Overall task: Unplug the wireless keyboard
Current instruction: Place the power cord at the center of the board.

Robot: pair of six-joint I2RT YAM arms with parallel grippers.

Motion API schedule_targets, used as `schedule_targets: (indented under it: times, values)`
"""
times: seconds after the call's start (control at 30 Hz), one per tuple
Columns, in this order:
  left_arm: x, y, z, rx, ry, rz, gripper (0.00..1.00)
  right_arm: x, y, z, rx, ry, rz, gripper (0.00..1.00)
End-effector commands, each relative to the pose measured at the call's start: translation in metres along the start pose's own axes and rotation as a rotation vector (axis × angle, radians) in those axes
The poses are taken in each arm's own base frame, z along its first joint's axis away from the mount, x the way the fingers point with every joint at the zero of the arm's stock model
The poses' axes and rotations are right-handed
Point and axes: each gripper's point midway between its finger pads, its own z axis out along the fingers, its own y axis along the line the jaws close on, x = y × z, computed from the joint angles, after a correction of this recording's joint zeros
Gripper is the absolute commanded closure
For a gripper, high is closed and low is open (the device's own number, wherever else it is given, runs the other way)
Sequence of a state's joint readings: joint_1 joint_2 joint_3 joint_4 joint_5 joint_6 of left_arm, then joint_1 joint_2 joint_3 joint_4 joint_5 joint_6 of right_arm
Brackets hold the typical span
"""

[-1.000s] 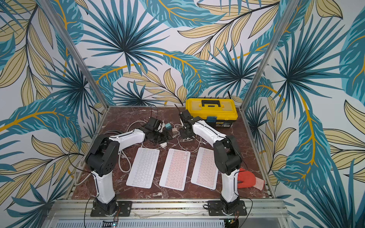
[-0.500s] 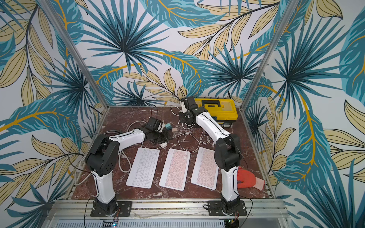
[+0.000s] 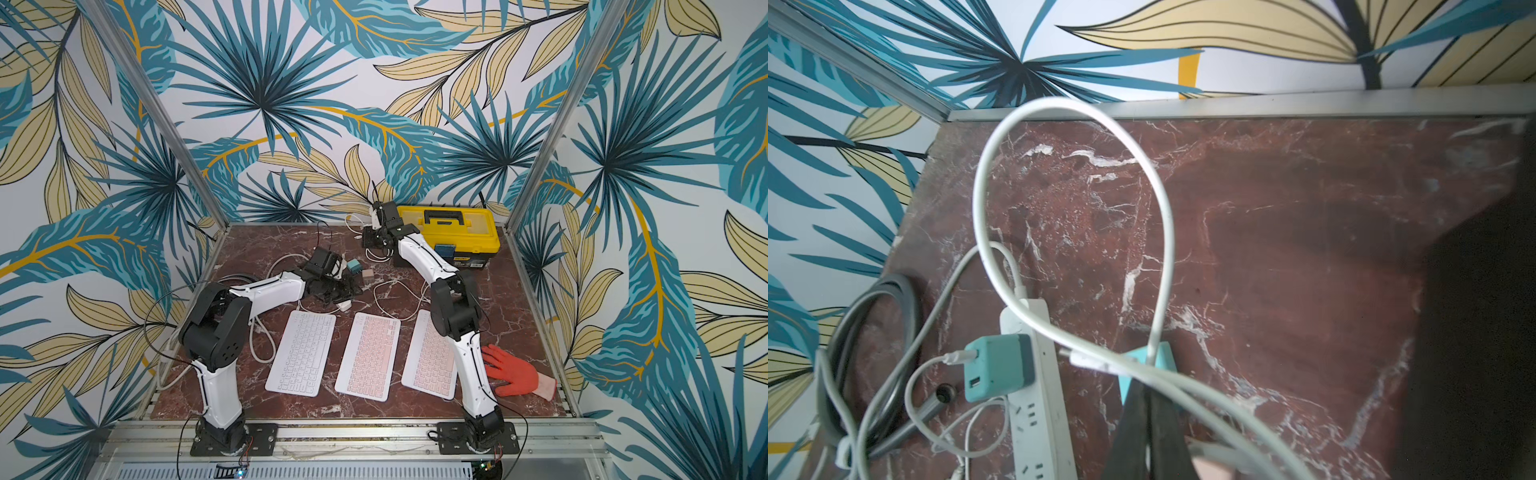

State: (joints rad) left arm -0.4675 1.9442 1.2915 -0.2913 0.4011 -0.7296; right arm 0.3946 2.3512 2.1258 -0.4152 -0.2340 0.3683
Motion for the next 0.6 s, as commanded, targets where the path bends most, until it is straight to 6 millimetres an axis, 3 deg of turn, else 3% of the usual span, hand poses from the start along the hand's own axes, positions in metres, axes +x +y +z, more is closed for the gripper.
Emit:
schedule_targets:
  times: [0.0,0.23,0.3,0.37,0.4,0.57]
  values:
    - [-0.005,-0.009,-0.013,0.025,-0.029,0.017,0.56,0.007,0.010,0.015,-0.072,0.027,0.094,1.00]
    - [-0.005,-0.010,-0.016,0.028,-0.034,0.022,0.56,0.010,0.022,0.003,-0.036,0.034,0.017,1.00]
    - [-0.005,-0.011,-0.015,0.030,-0.031,0.021,0.56,0.012,0.013,0.004,0.007,0.043,0.007,0.92]
    - [-0.006,-0.012,-0.016,0.033,-0.033,0.020,0.56,0.020,0.009,0.008,0.025,0.081,0.000,0.74]
    - [-0.005,-0.012,-0.017,0.032,-0.032,0.021,0.56,0.024,0.010,0.009,0.019,0.100,0.001,0.70]
    - [-0.007,-0.013,-0.021,0.032,-0.045,0.023,0.55,0.027,0.015,-0.003,0.005,0.109,-0.015,0.62]
